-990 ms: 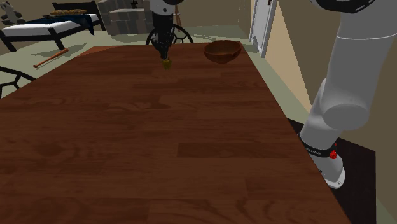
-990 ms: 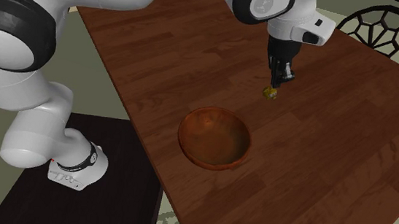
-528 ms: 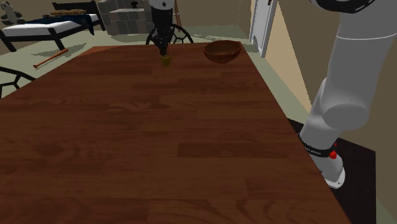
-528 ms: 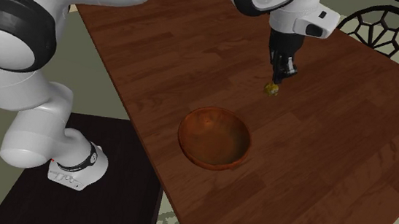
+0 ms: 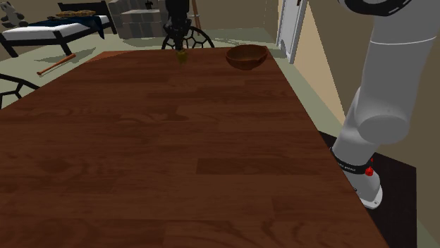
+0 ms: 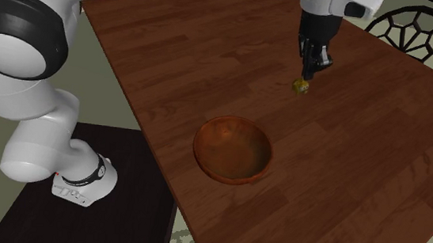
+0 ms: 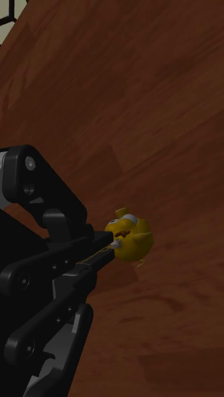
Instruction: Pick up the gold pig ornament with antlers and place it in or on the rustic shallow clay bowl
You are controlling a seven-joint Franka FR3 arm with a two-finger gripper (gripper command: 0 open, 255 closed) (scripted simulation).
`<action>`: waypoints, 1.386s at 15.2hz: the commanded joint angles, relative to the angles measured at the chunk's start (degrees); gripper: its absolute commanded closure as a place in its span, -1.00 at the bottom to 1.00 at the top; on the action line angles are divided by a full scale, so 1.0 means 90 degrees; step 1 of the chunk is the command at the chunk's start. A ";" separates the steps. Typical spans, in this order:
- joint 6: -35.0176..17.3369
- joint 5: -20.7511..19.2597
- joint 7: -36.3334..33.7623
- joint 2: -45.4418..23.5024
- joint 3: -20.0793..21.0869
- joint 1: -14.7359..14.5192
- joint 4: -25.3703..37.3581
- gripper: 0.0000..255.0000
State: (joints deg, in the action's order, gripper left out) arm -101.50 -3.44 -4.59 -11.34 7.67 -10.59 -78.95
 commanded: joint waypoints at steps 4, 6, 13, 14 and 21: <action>0.0525 -0.0025 -0.0002 -0.0163 0.0009 -0.0031 0.0684 1.00; 0.0740 -0.0038 0.0000 -0.0252 0.0012 -0.0045 0.0987 1.00; 0.1594 -0.0111 0.0005 -0.0705 0.0020 -0.0121 0.2291 1.00; 0.1736 -0.0126 0.0006 -0.0797 0.0020 -0.0138 0.2524 1.00; 0.1547 0.0117 0.0390 0.0262 -0.0082 0.0242 0.1296 1.00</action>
State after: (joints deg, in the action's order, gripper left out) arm -86.90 -2.90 -1.81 -11.42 7.14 -9.11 -64.22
